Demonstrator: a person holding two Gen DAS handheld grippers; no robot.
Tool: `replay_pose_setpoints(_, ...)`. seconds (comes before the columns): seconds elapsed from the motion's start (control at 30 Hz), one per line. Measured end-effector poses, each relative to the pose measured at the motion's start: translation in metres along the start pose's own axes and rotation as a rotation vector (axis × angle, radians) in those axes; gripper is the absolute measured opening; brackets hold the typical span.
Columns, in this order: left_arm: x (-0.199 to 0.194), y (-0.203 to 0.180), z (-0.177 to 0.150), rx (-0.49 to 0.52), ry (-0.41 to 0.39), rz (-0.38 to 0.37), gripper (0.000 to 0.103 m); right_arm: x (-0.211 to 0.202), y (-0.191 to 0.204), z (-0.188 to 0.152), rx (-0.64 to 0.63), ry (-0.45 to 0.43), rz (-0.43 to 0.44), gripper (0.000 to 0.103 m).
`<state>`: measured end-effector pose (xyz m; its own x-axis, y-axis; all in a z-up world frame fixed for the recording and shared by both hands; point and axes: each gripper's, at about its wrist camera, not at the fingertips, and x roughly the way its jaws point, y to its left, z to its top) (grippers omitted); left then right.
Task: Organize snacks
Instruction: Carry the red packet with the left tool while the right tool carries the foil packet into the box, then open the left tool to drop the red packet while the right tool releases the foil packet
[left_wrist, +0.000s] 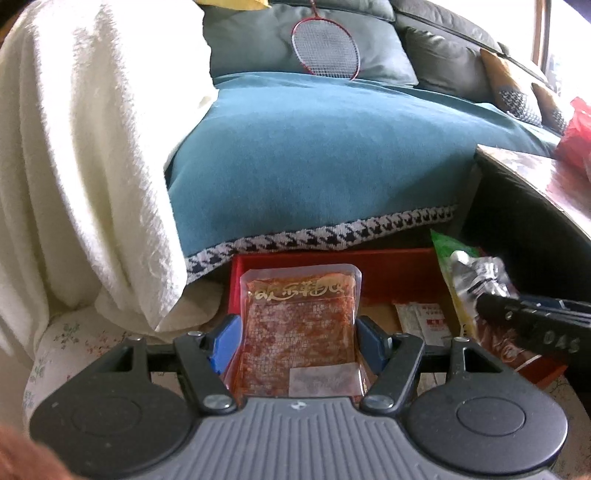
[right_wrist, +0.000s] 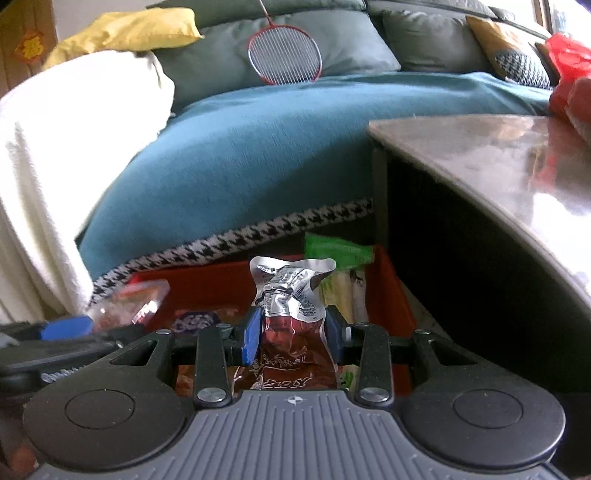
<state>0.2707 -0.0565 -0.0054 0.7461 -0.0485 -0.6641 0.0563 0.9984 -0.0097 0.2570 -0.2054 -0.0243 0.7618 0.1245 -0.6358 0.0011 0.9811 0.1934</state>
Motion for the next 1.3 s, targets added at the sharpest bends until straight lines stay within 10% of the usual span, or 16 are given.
replay_pose_setpoints(0.77,0.03,-0.014,-0.014,0.051,0.057,-0.002,0.061,0.036,0.004,-0.008,-0.047,0.032,-0.043,0.062)
replay_pose_setpoints(1.3,-0.064,-0.005,-0.007,0.057,0.013,0.034,0.068,-0.049,0.016,0.008,-0.053,-0.038,-0.039,0.074)
